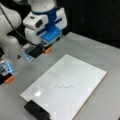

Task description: Erasing curve lines

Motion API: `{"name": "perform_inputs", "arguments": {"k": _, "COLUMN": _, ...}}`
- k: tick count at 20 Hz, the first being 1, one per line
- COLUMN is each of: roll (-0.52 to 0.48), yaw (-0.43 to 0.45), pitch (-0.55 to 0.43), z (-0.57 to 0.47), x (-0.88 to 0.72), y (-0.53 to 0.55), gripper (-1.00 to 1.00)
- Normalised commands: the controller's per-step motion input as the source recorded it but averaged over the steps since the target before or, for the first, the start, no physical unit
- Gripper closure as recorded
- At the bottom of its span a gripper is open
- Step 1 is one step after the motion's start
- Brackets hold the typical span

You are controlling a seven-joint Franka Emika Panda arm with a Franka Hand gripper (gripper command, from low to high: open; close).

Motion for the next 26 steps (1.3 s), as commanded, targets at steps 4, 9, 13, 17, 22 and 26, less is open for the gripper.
{"name": "perform_inputs", "arguments": {"k": 4, "roll": 0.129, "yaw": 0.037, "pitch": 0.211, "z": -0.01, "x": 0.02, "y": -0.02, "gripper": -1.00}}
{"name": "perform_inputs", "arguments": {"k": 9, "roll": 0.076, "yaw": 0.070, "pitch": 0.255, "z": 0.07, "x": 0.13, "y": -0.13, "gripper": -1.00}}
{"name": "perform_inputs", "arguments": {"k": 13, "roll": 0.025, "yaw": 0.133, "pitch": 0.233, "z": 0.16, "x": 0.26, "y": -0.33, "gripper": -1.00}}
{"name": "perform_inputs", "arguments": {"k": 17, "roll": 0.003, "yaw": 0.155, "pitch": 0.224, "z": 0.11, "x": 0.30, "y": -0.46, "gripper": -1.00}}
{"name": "perform_inputs", "arguments": {"k": 22, "roll": -0.054, "yaw": 0.168, "pitch": 0.200, "z": 0.04, "x": 0.34, "y": -0.50, "gripper": -1.00}}
{"name": "perform_inputs", "arguments": {"k": 26, "roll": -0.079, "yaw": 0.173, "pitch": 0.176, "z": 0.04, "x": 0.34, "y": -0.41, "gripper": -1.00}}
